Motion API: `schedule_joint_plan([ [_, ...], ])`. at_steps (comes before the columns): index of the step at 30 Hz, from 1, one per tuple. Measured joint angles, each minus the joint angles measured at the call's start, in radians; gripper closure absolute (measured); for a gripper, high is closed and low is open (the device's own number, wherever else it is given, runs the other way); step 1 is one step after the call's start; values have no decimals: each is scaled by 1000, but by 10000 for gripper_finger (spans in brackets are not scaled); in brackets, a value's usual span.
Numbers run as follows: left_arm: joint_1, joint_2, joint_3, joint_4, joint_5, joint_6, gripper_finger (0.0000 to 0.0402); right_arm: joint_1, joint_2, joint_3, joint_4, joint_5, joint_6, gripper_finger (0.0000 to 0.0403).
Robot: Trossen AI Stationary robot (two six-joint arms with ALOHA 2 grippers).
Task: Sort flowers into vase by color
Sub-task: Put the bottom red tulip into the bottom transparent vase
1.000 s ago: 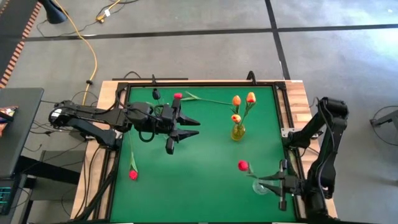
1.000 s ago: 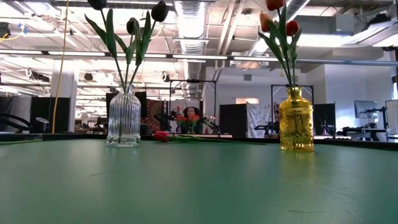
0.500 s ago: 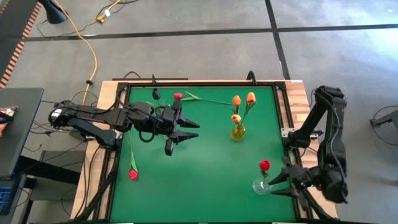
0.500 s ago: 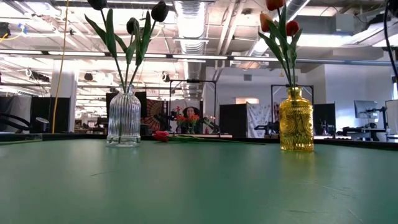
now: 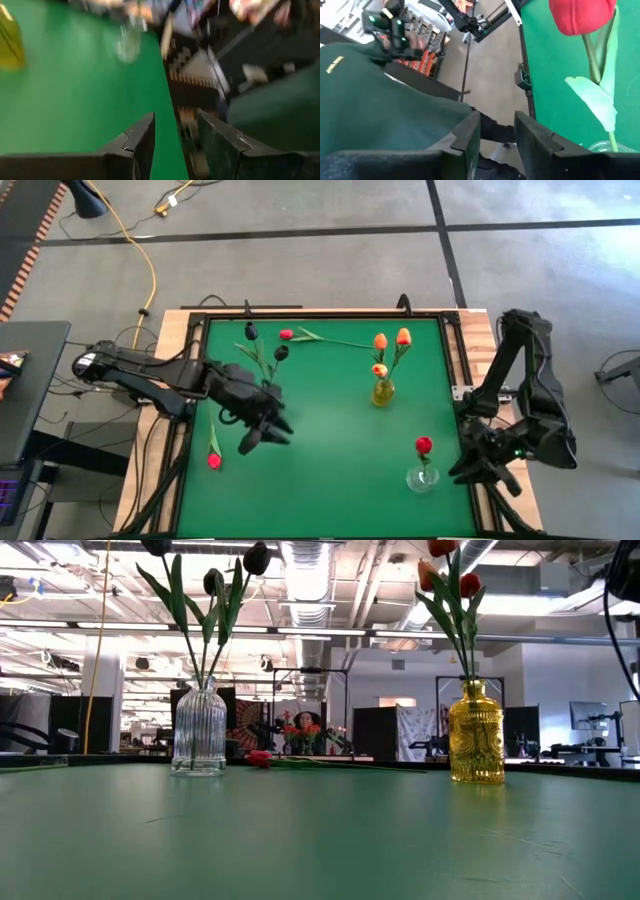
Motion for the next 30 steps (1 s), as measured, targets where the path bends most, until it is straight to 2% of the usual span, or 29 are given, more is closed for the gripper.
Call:
schedule_joint_plan([
  [5,-53,0,0,-239,96,10,264,0,-29,0,-1,-2,0,260],
  [9,-74,0,0,-489,106,60,264,0,-41,0,-3,-1,-1,260],
  [13,-82,3,0,-692,22,217,264,-2,-41,0,-12,2,-13,260],
  [17,-81,13,0,-774,-108,500,264,-2,-40,0,-27,5,-13,260],
  [21,-77,55,-12,-868,-191,784,264,-2,-40,0,-27,9,-14,260],
  [25,-52,135,-67,-985,-254,927,264,-2,-39,-1,-29,12,-15,260],
  [30,-42,225,-185,-1037,-303,1011,264,-2,-27,-1,-35,23,-16,260],
])
